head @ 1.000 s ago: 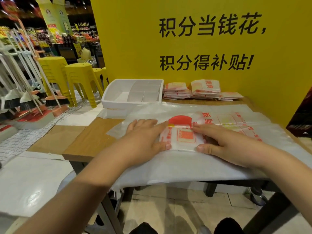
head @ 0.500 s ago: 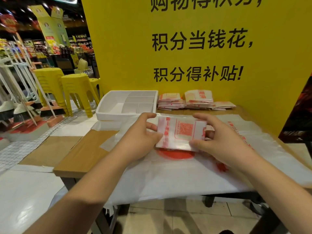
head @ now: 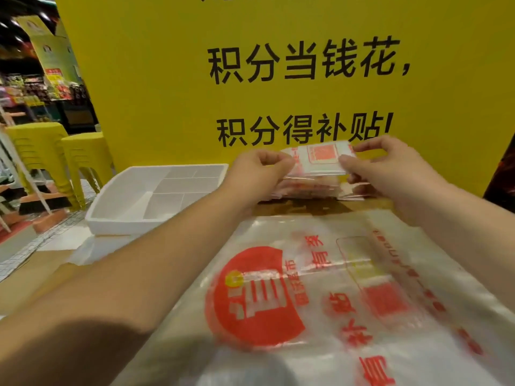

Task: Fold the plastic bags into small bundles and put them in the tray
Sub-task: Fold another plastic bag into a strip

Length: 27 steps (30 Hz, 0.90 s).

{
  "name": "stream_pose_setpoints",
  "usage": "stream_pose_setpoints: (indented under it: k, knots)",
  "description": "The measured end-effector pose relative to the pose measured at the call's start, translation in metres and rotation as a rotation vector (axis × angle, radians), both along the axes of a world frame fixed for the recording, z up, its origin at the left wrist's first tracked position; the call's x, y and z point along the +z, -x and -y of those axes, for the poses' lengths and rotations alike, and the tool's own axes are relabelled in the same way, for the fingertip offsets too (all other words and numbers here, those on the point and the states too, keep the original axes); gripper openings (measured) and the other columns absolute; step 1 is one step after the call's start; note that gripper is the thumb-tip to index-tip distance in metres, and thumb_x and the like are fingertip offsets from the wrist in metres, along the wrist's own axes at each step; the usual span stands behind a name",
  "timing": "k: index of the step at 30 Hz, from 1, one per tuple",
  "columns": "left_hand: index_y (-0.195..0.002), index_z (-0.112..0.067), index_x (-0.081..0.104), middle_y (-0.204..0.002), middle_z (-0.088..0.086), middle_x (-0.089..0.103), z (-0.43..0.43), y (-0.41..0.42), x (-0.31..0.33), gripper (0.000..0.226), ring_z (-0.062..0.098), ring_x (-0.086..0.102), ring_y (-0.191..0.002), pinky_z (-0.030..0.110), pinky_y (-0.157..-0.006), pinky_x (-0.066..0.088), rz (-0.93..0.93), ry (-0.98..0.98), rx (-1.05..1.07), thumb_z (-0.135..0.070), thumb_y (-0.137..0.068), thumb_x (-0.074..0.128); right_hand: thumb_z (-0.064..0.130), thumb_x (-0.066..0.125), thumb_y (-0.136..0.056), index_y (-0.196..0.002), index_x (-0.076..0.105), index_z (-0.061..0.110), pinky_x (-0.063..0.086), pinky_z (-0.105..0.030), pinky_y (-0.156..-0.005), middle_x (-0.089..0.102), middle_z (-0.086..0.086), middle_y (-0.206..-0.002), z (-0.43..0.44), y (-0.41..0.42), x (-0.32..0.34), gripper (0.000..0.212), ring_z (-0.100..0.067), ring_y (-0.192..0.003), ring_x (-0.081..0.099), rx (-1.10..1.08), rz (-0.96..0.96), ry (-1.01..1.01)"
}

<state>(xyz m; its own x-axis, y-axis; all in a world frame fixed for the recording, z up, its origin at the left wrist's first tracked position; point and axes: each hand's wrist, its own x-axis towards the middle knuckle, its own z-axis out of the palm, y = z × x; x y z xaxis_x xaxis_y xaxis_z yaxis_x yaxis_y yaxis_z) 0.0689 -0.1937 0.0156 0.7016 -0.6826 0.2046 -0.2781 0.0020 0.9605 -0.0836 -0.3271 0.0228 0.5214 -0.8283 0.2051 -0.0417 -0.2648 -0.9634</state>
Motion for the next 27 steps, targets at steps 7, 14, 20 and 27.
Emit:
stream_pose_setpoints:
  k: [7, 14, 20, 27]
  knots:
    - [-0.135, -0.024, 0.059, -0.140, -0.006, 0.051, 0.041, -0.030, -0.022, 0.049, 0.012, 0.052, -0.123, 0.026, -0.096, 0.047, 0.704, -0.338, -0.025, -0.032, -0.088, 0.074, 0.029, 0.072, -0.090, -0.128, 0.063, 0.019, 0.053, -0.018, -0.058, 0.067, 0.000, -0.121, 0.041, -0.032, -0.012, 0.040, -0.009, -0.085, 0.069, 0.030, -0.294, 0.169]
    - [-0.141, -0.026, 0.046, -0.145, -0.004, 0.046, 0.056, -0.040, -0.043, 0.057, 0.022, 0.031, -0.137, 0.041, -0.110, 0.021, 1.279, -0.576, 0.039, -0.048, -0.091, 0.063, 0.042, 0.084, -0.076, -0.143, 0.049, 0.035, 0.040, -0.031, -0.088, 0.044, 0.000, -0.123, 0.057, -0.039, -0.038, 0.075, -0.018, -0.105, 0.043, 0.029, -0.768, 0.775]
    - [-0.136, -0.025, 0.043, -0.138, -0.001, 0.052, 0.066, -0.039, -0.038, 0.055, 0.024, 0.037, -0.137, 0.053, -0.120, 0.007, 1.253, -0.674, -0.012, -0.045, -0.090, 0.067, 0.054, 0.078, -0.078, -0.141, 0.044, 0.033, 0.040, -0.040, -0.105, 0.051, 0.002, -0.138, 0.067, -0.049, -0.038, 0.075, -0.023, -0.127, 0.045, 0.118, -0.860, 1.024]
    - [-0.129, -0.020, 0.047, -0.121, 0.004, 0.059, 0.068, -0.041, -0.042, 0.031, 0.027, 0.049, -0.123, 0.052, -0.120, 0.015, 1.293, -0.726, -0.039, -0.030, -0.100, 0.053, 0.057, 0.059, -0.091, -0.146, 0.040, 0.034, 0.050, -0.042, -0.093, 0.058, 0.003, -0.126, 0.068, -0.057, -0.044, 0.062, -0.021, -0.109, 0.055, 0.199, -0.908, 1.027]
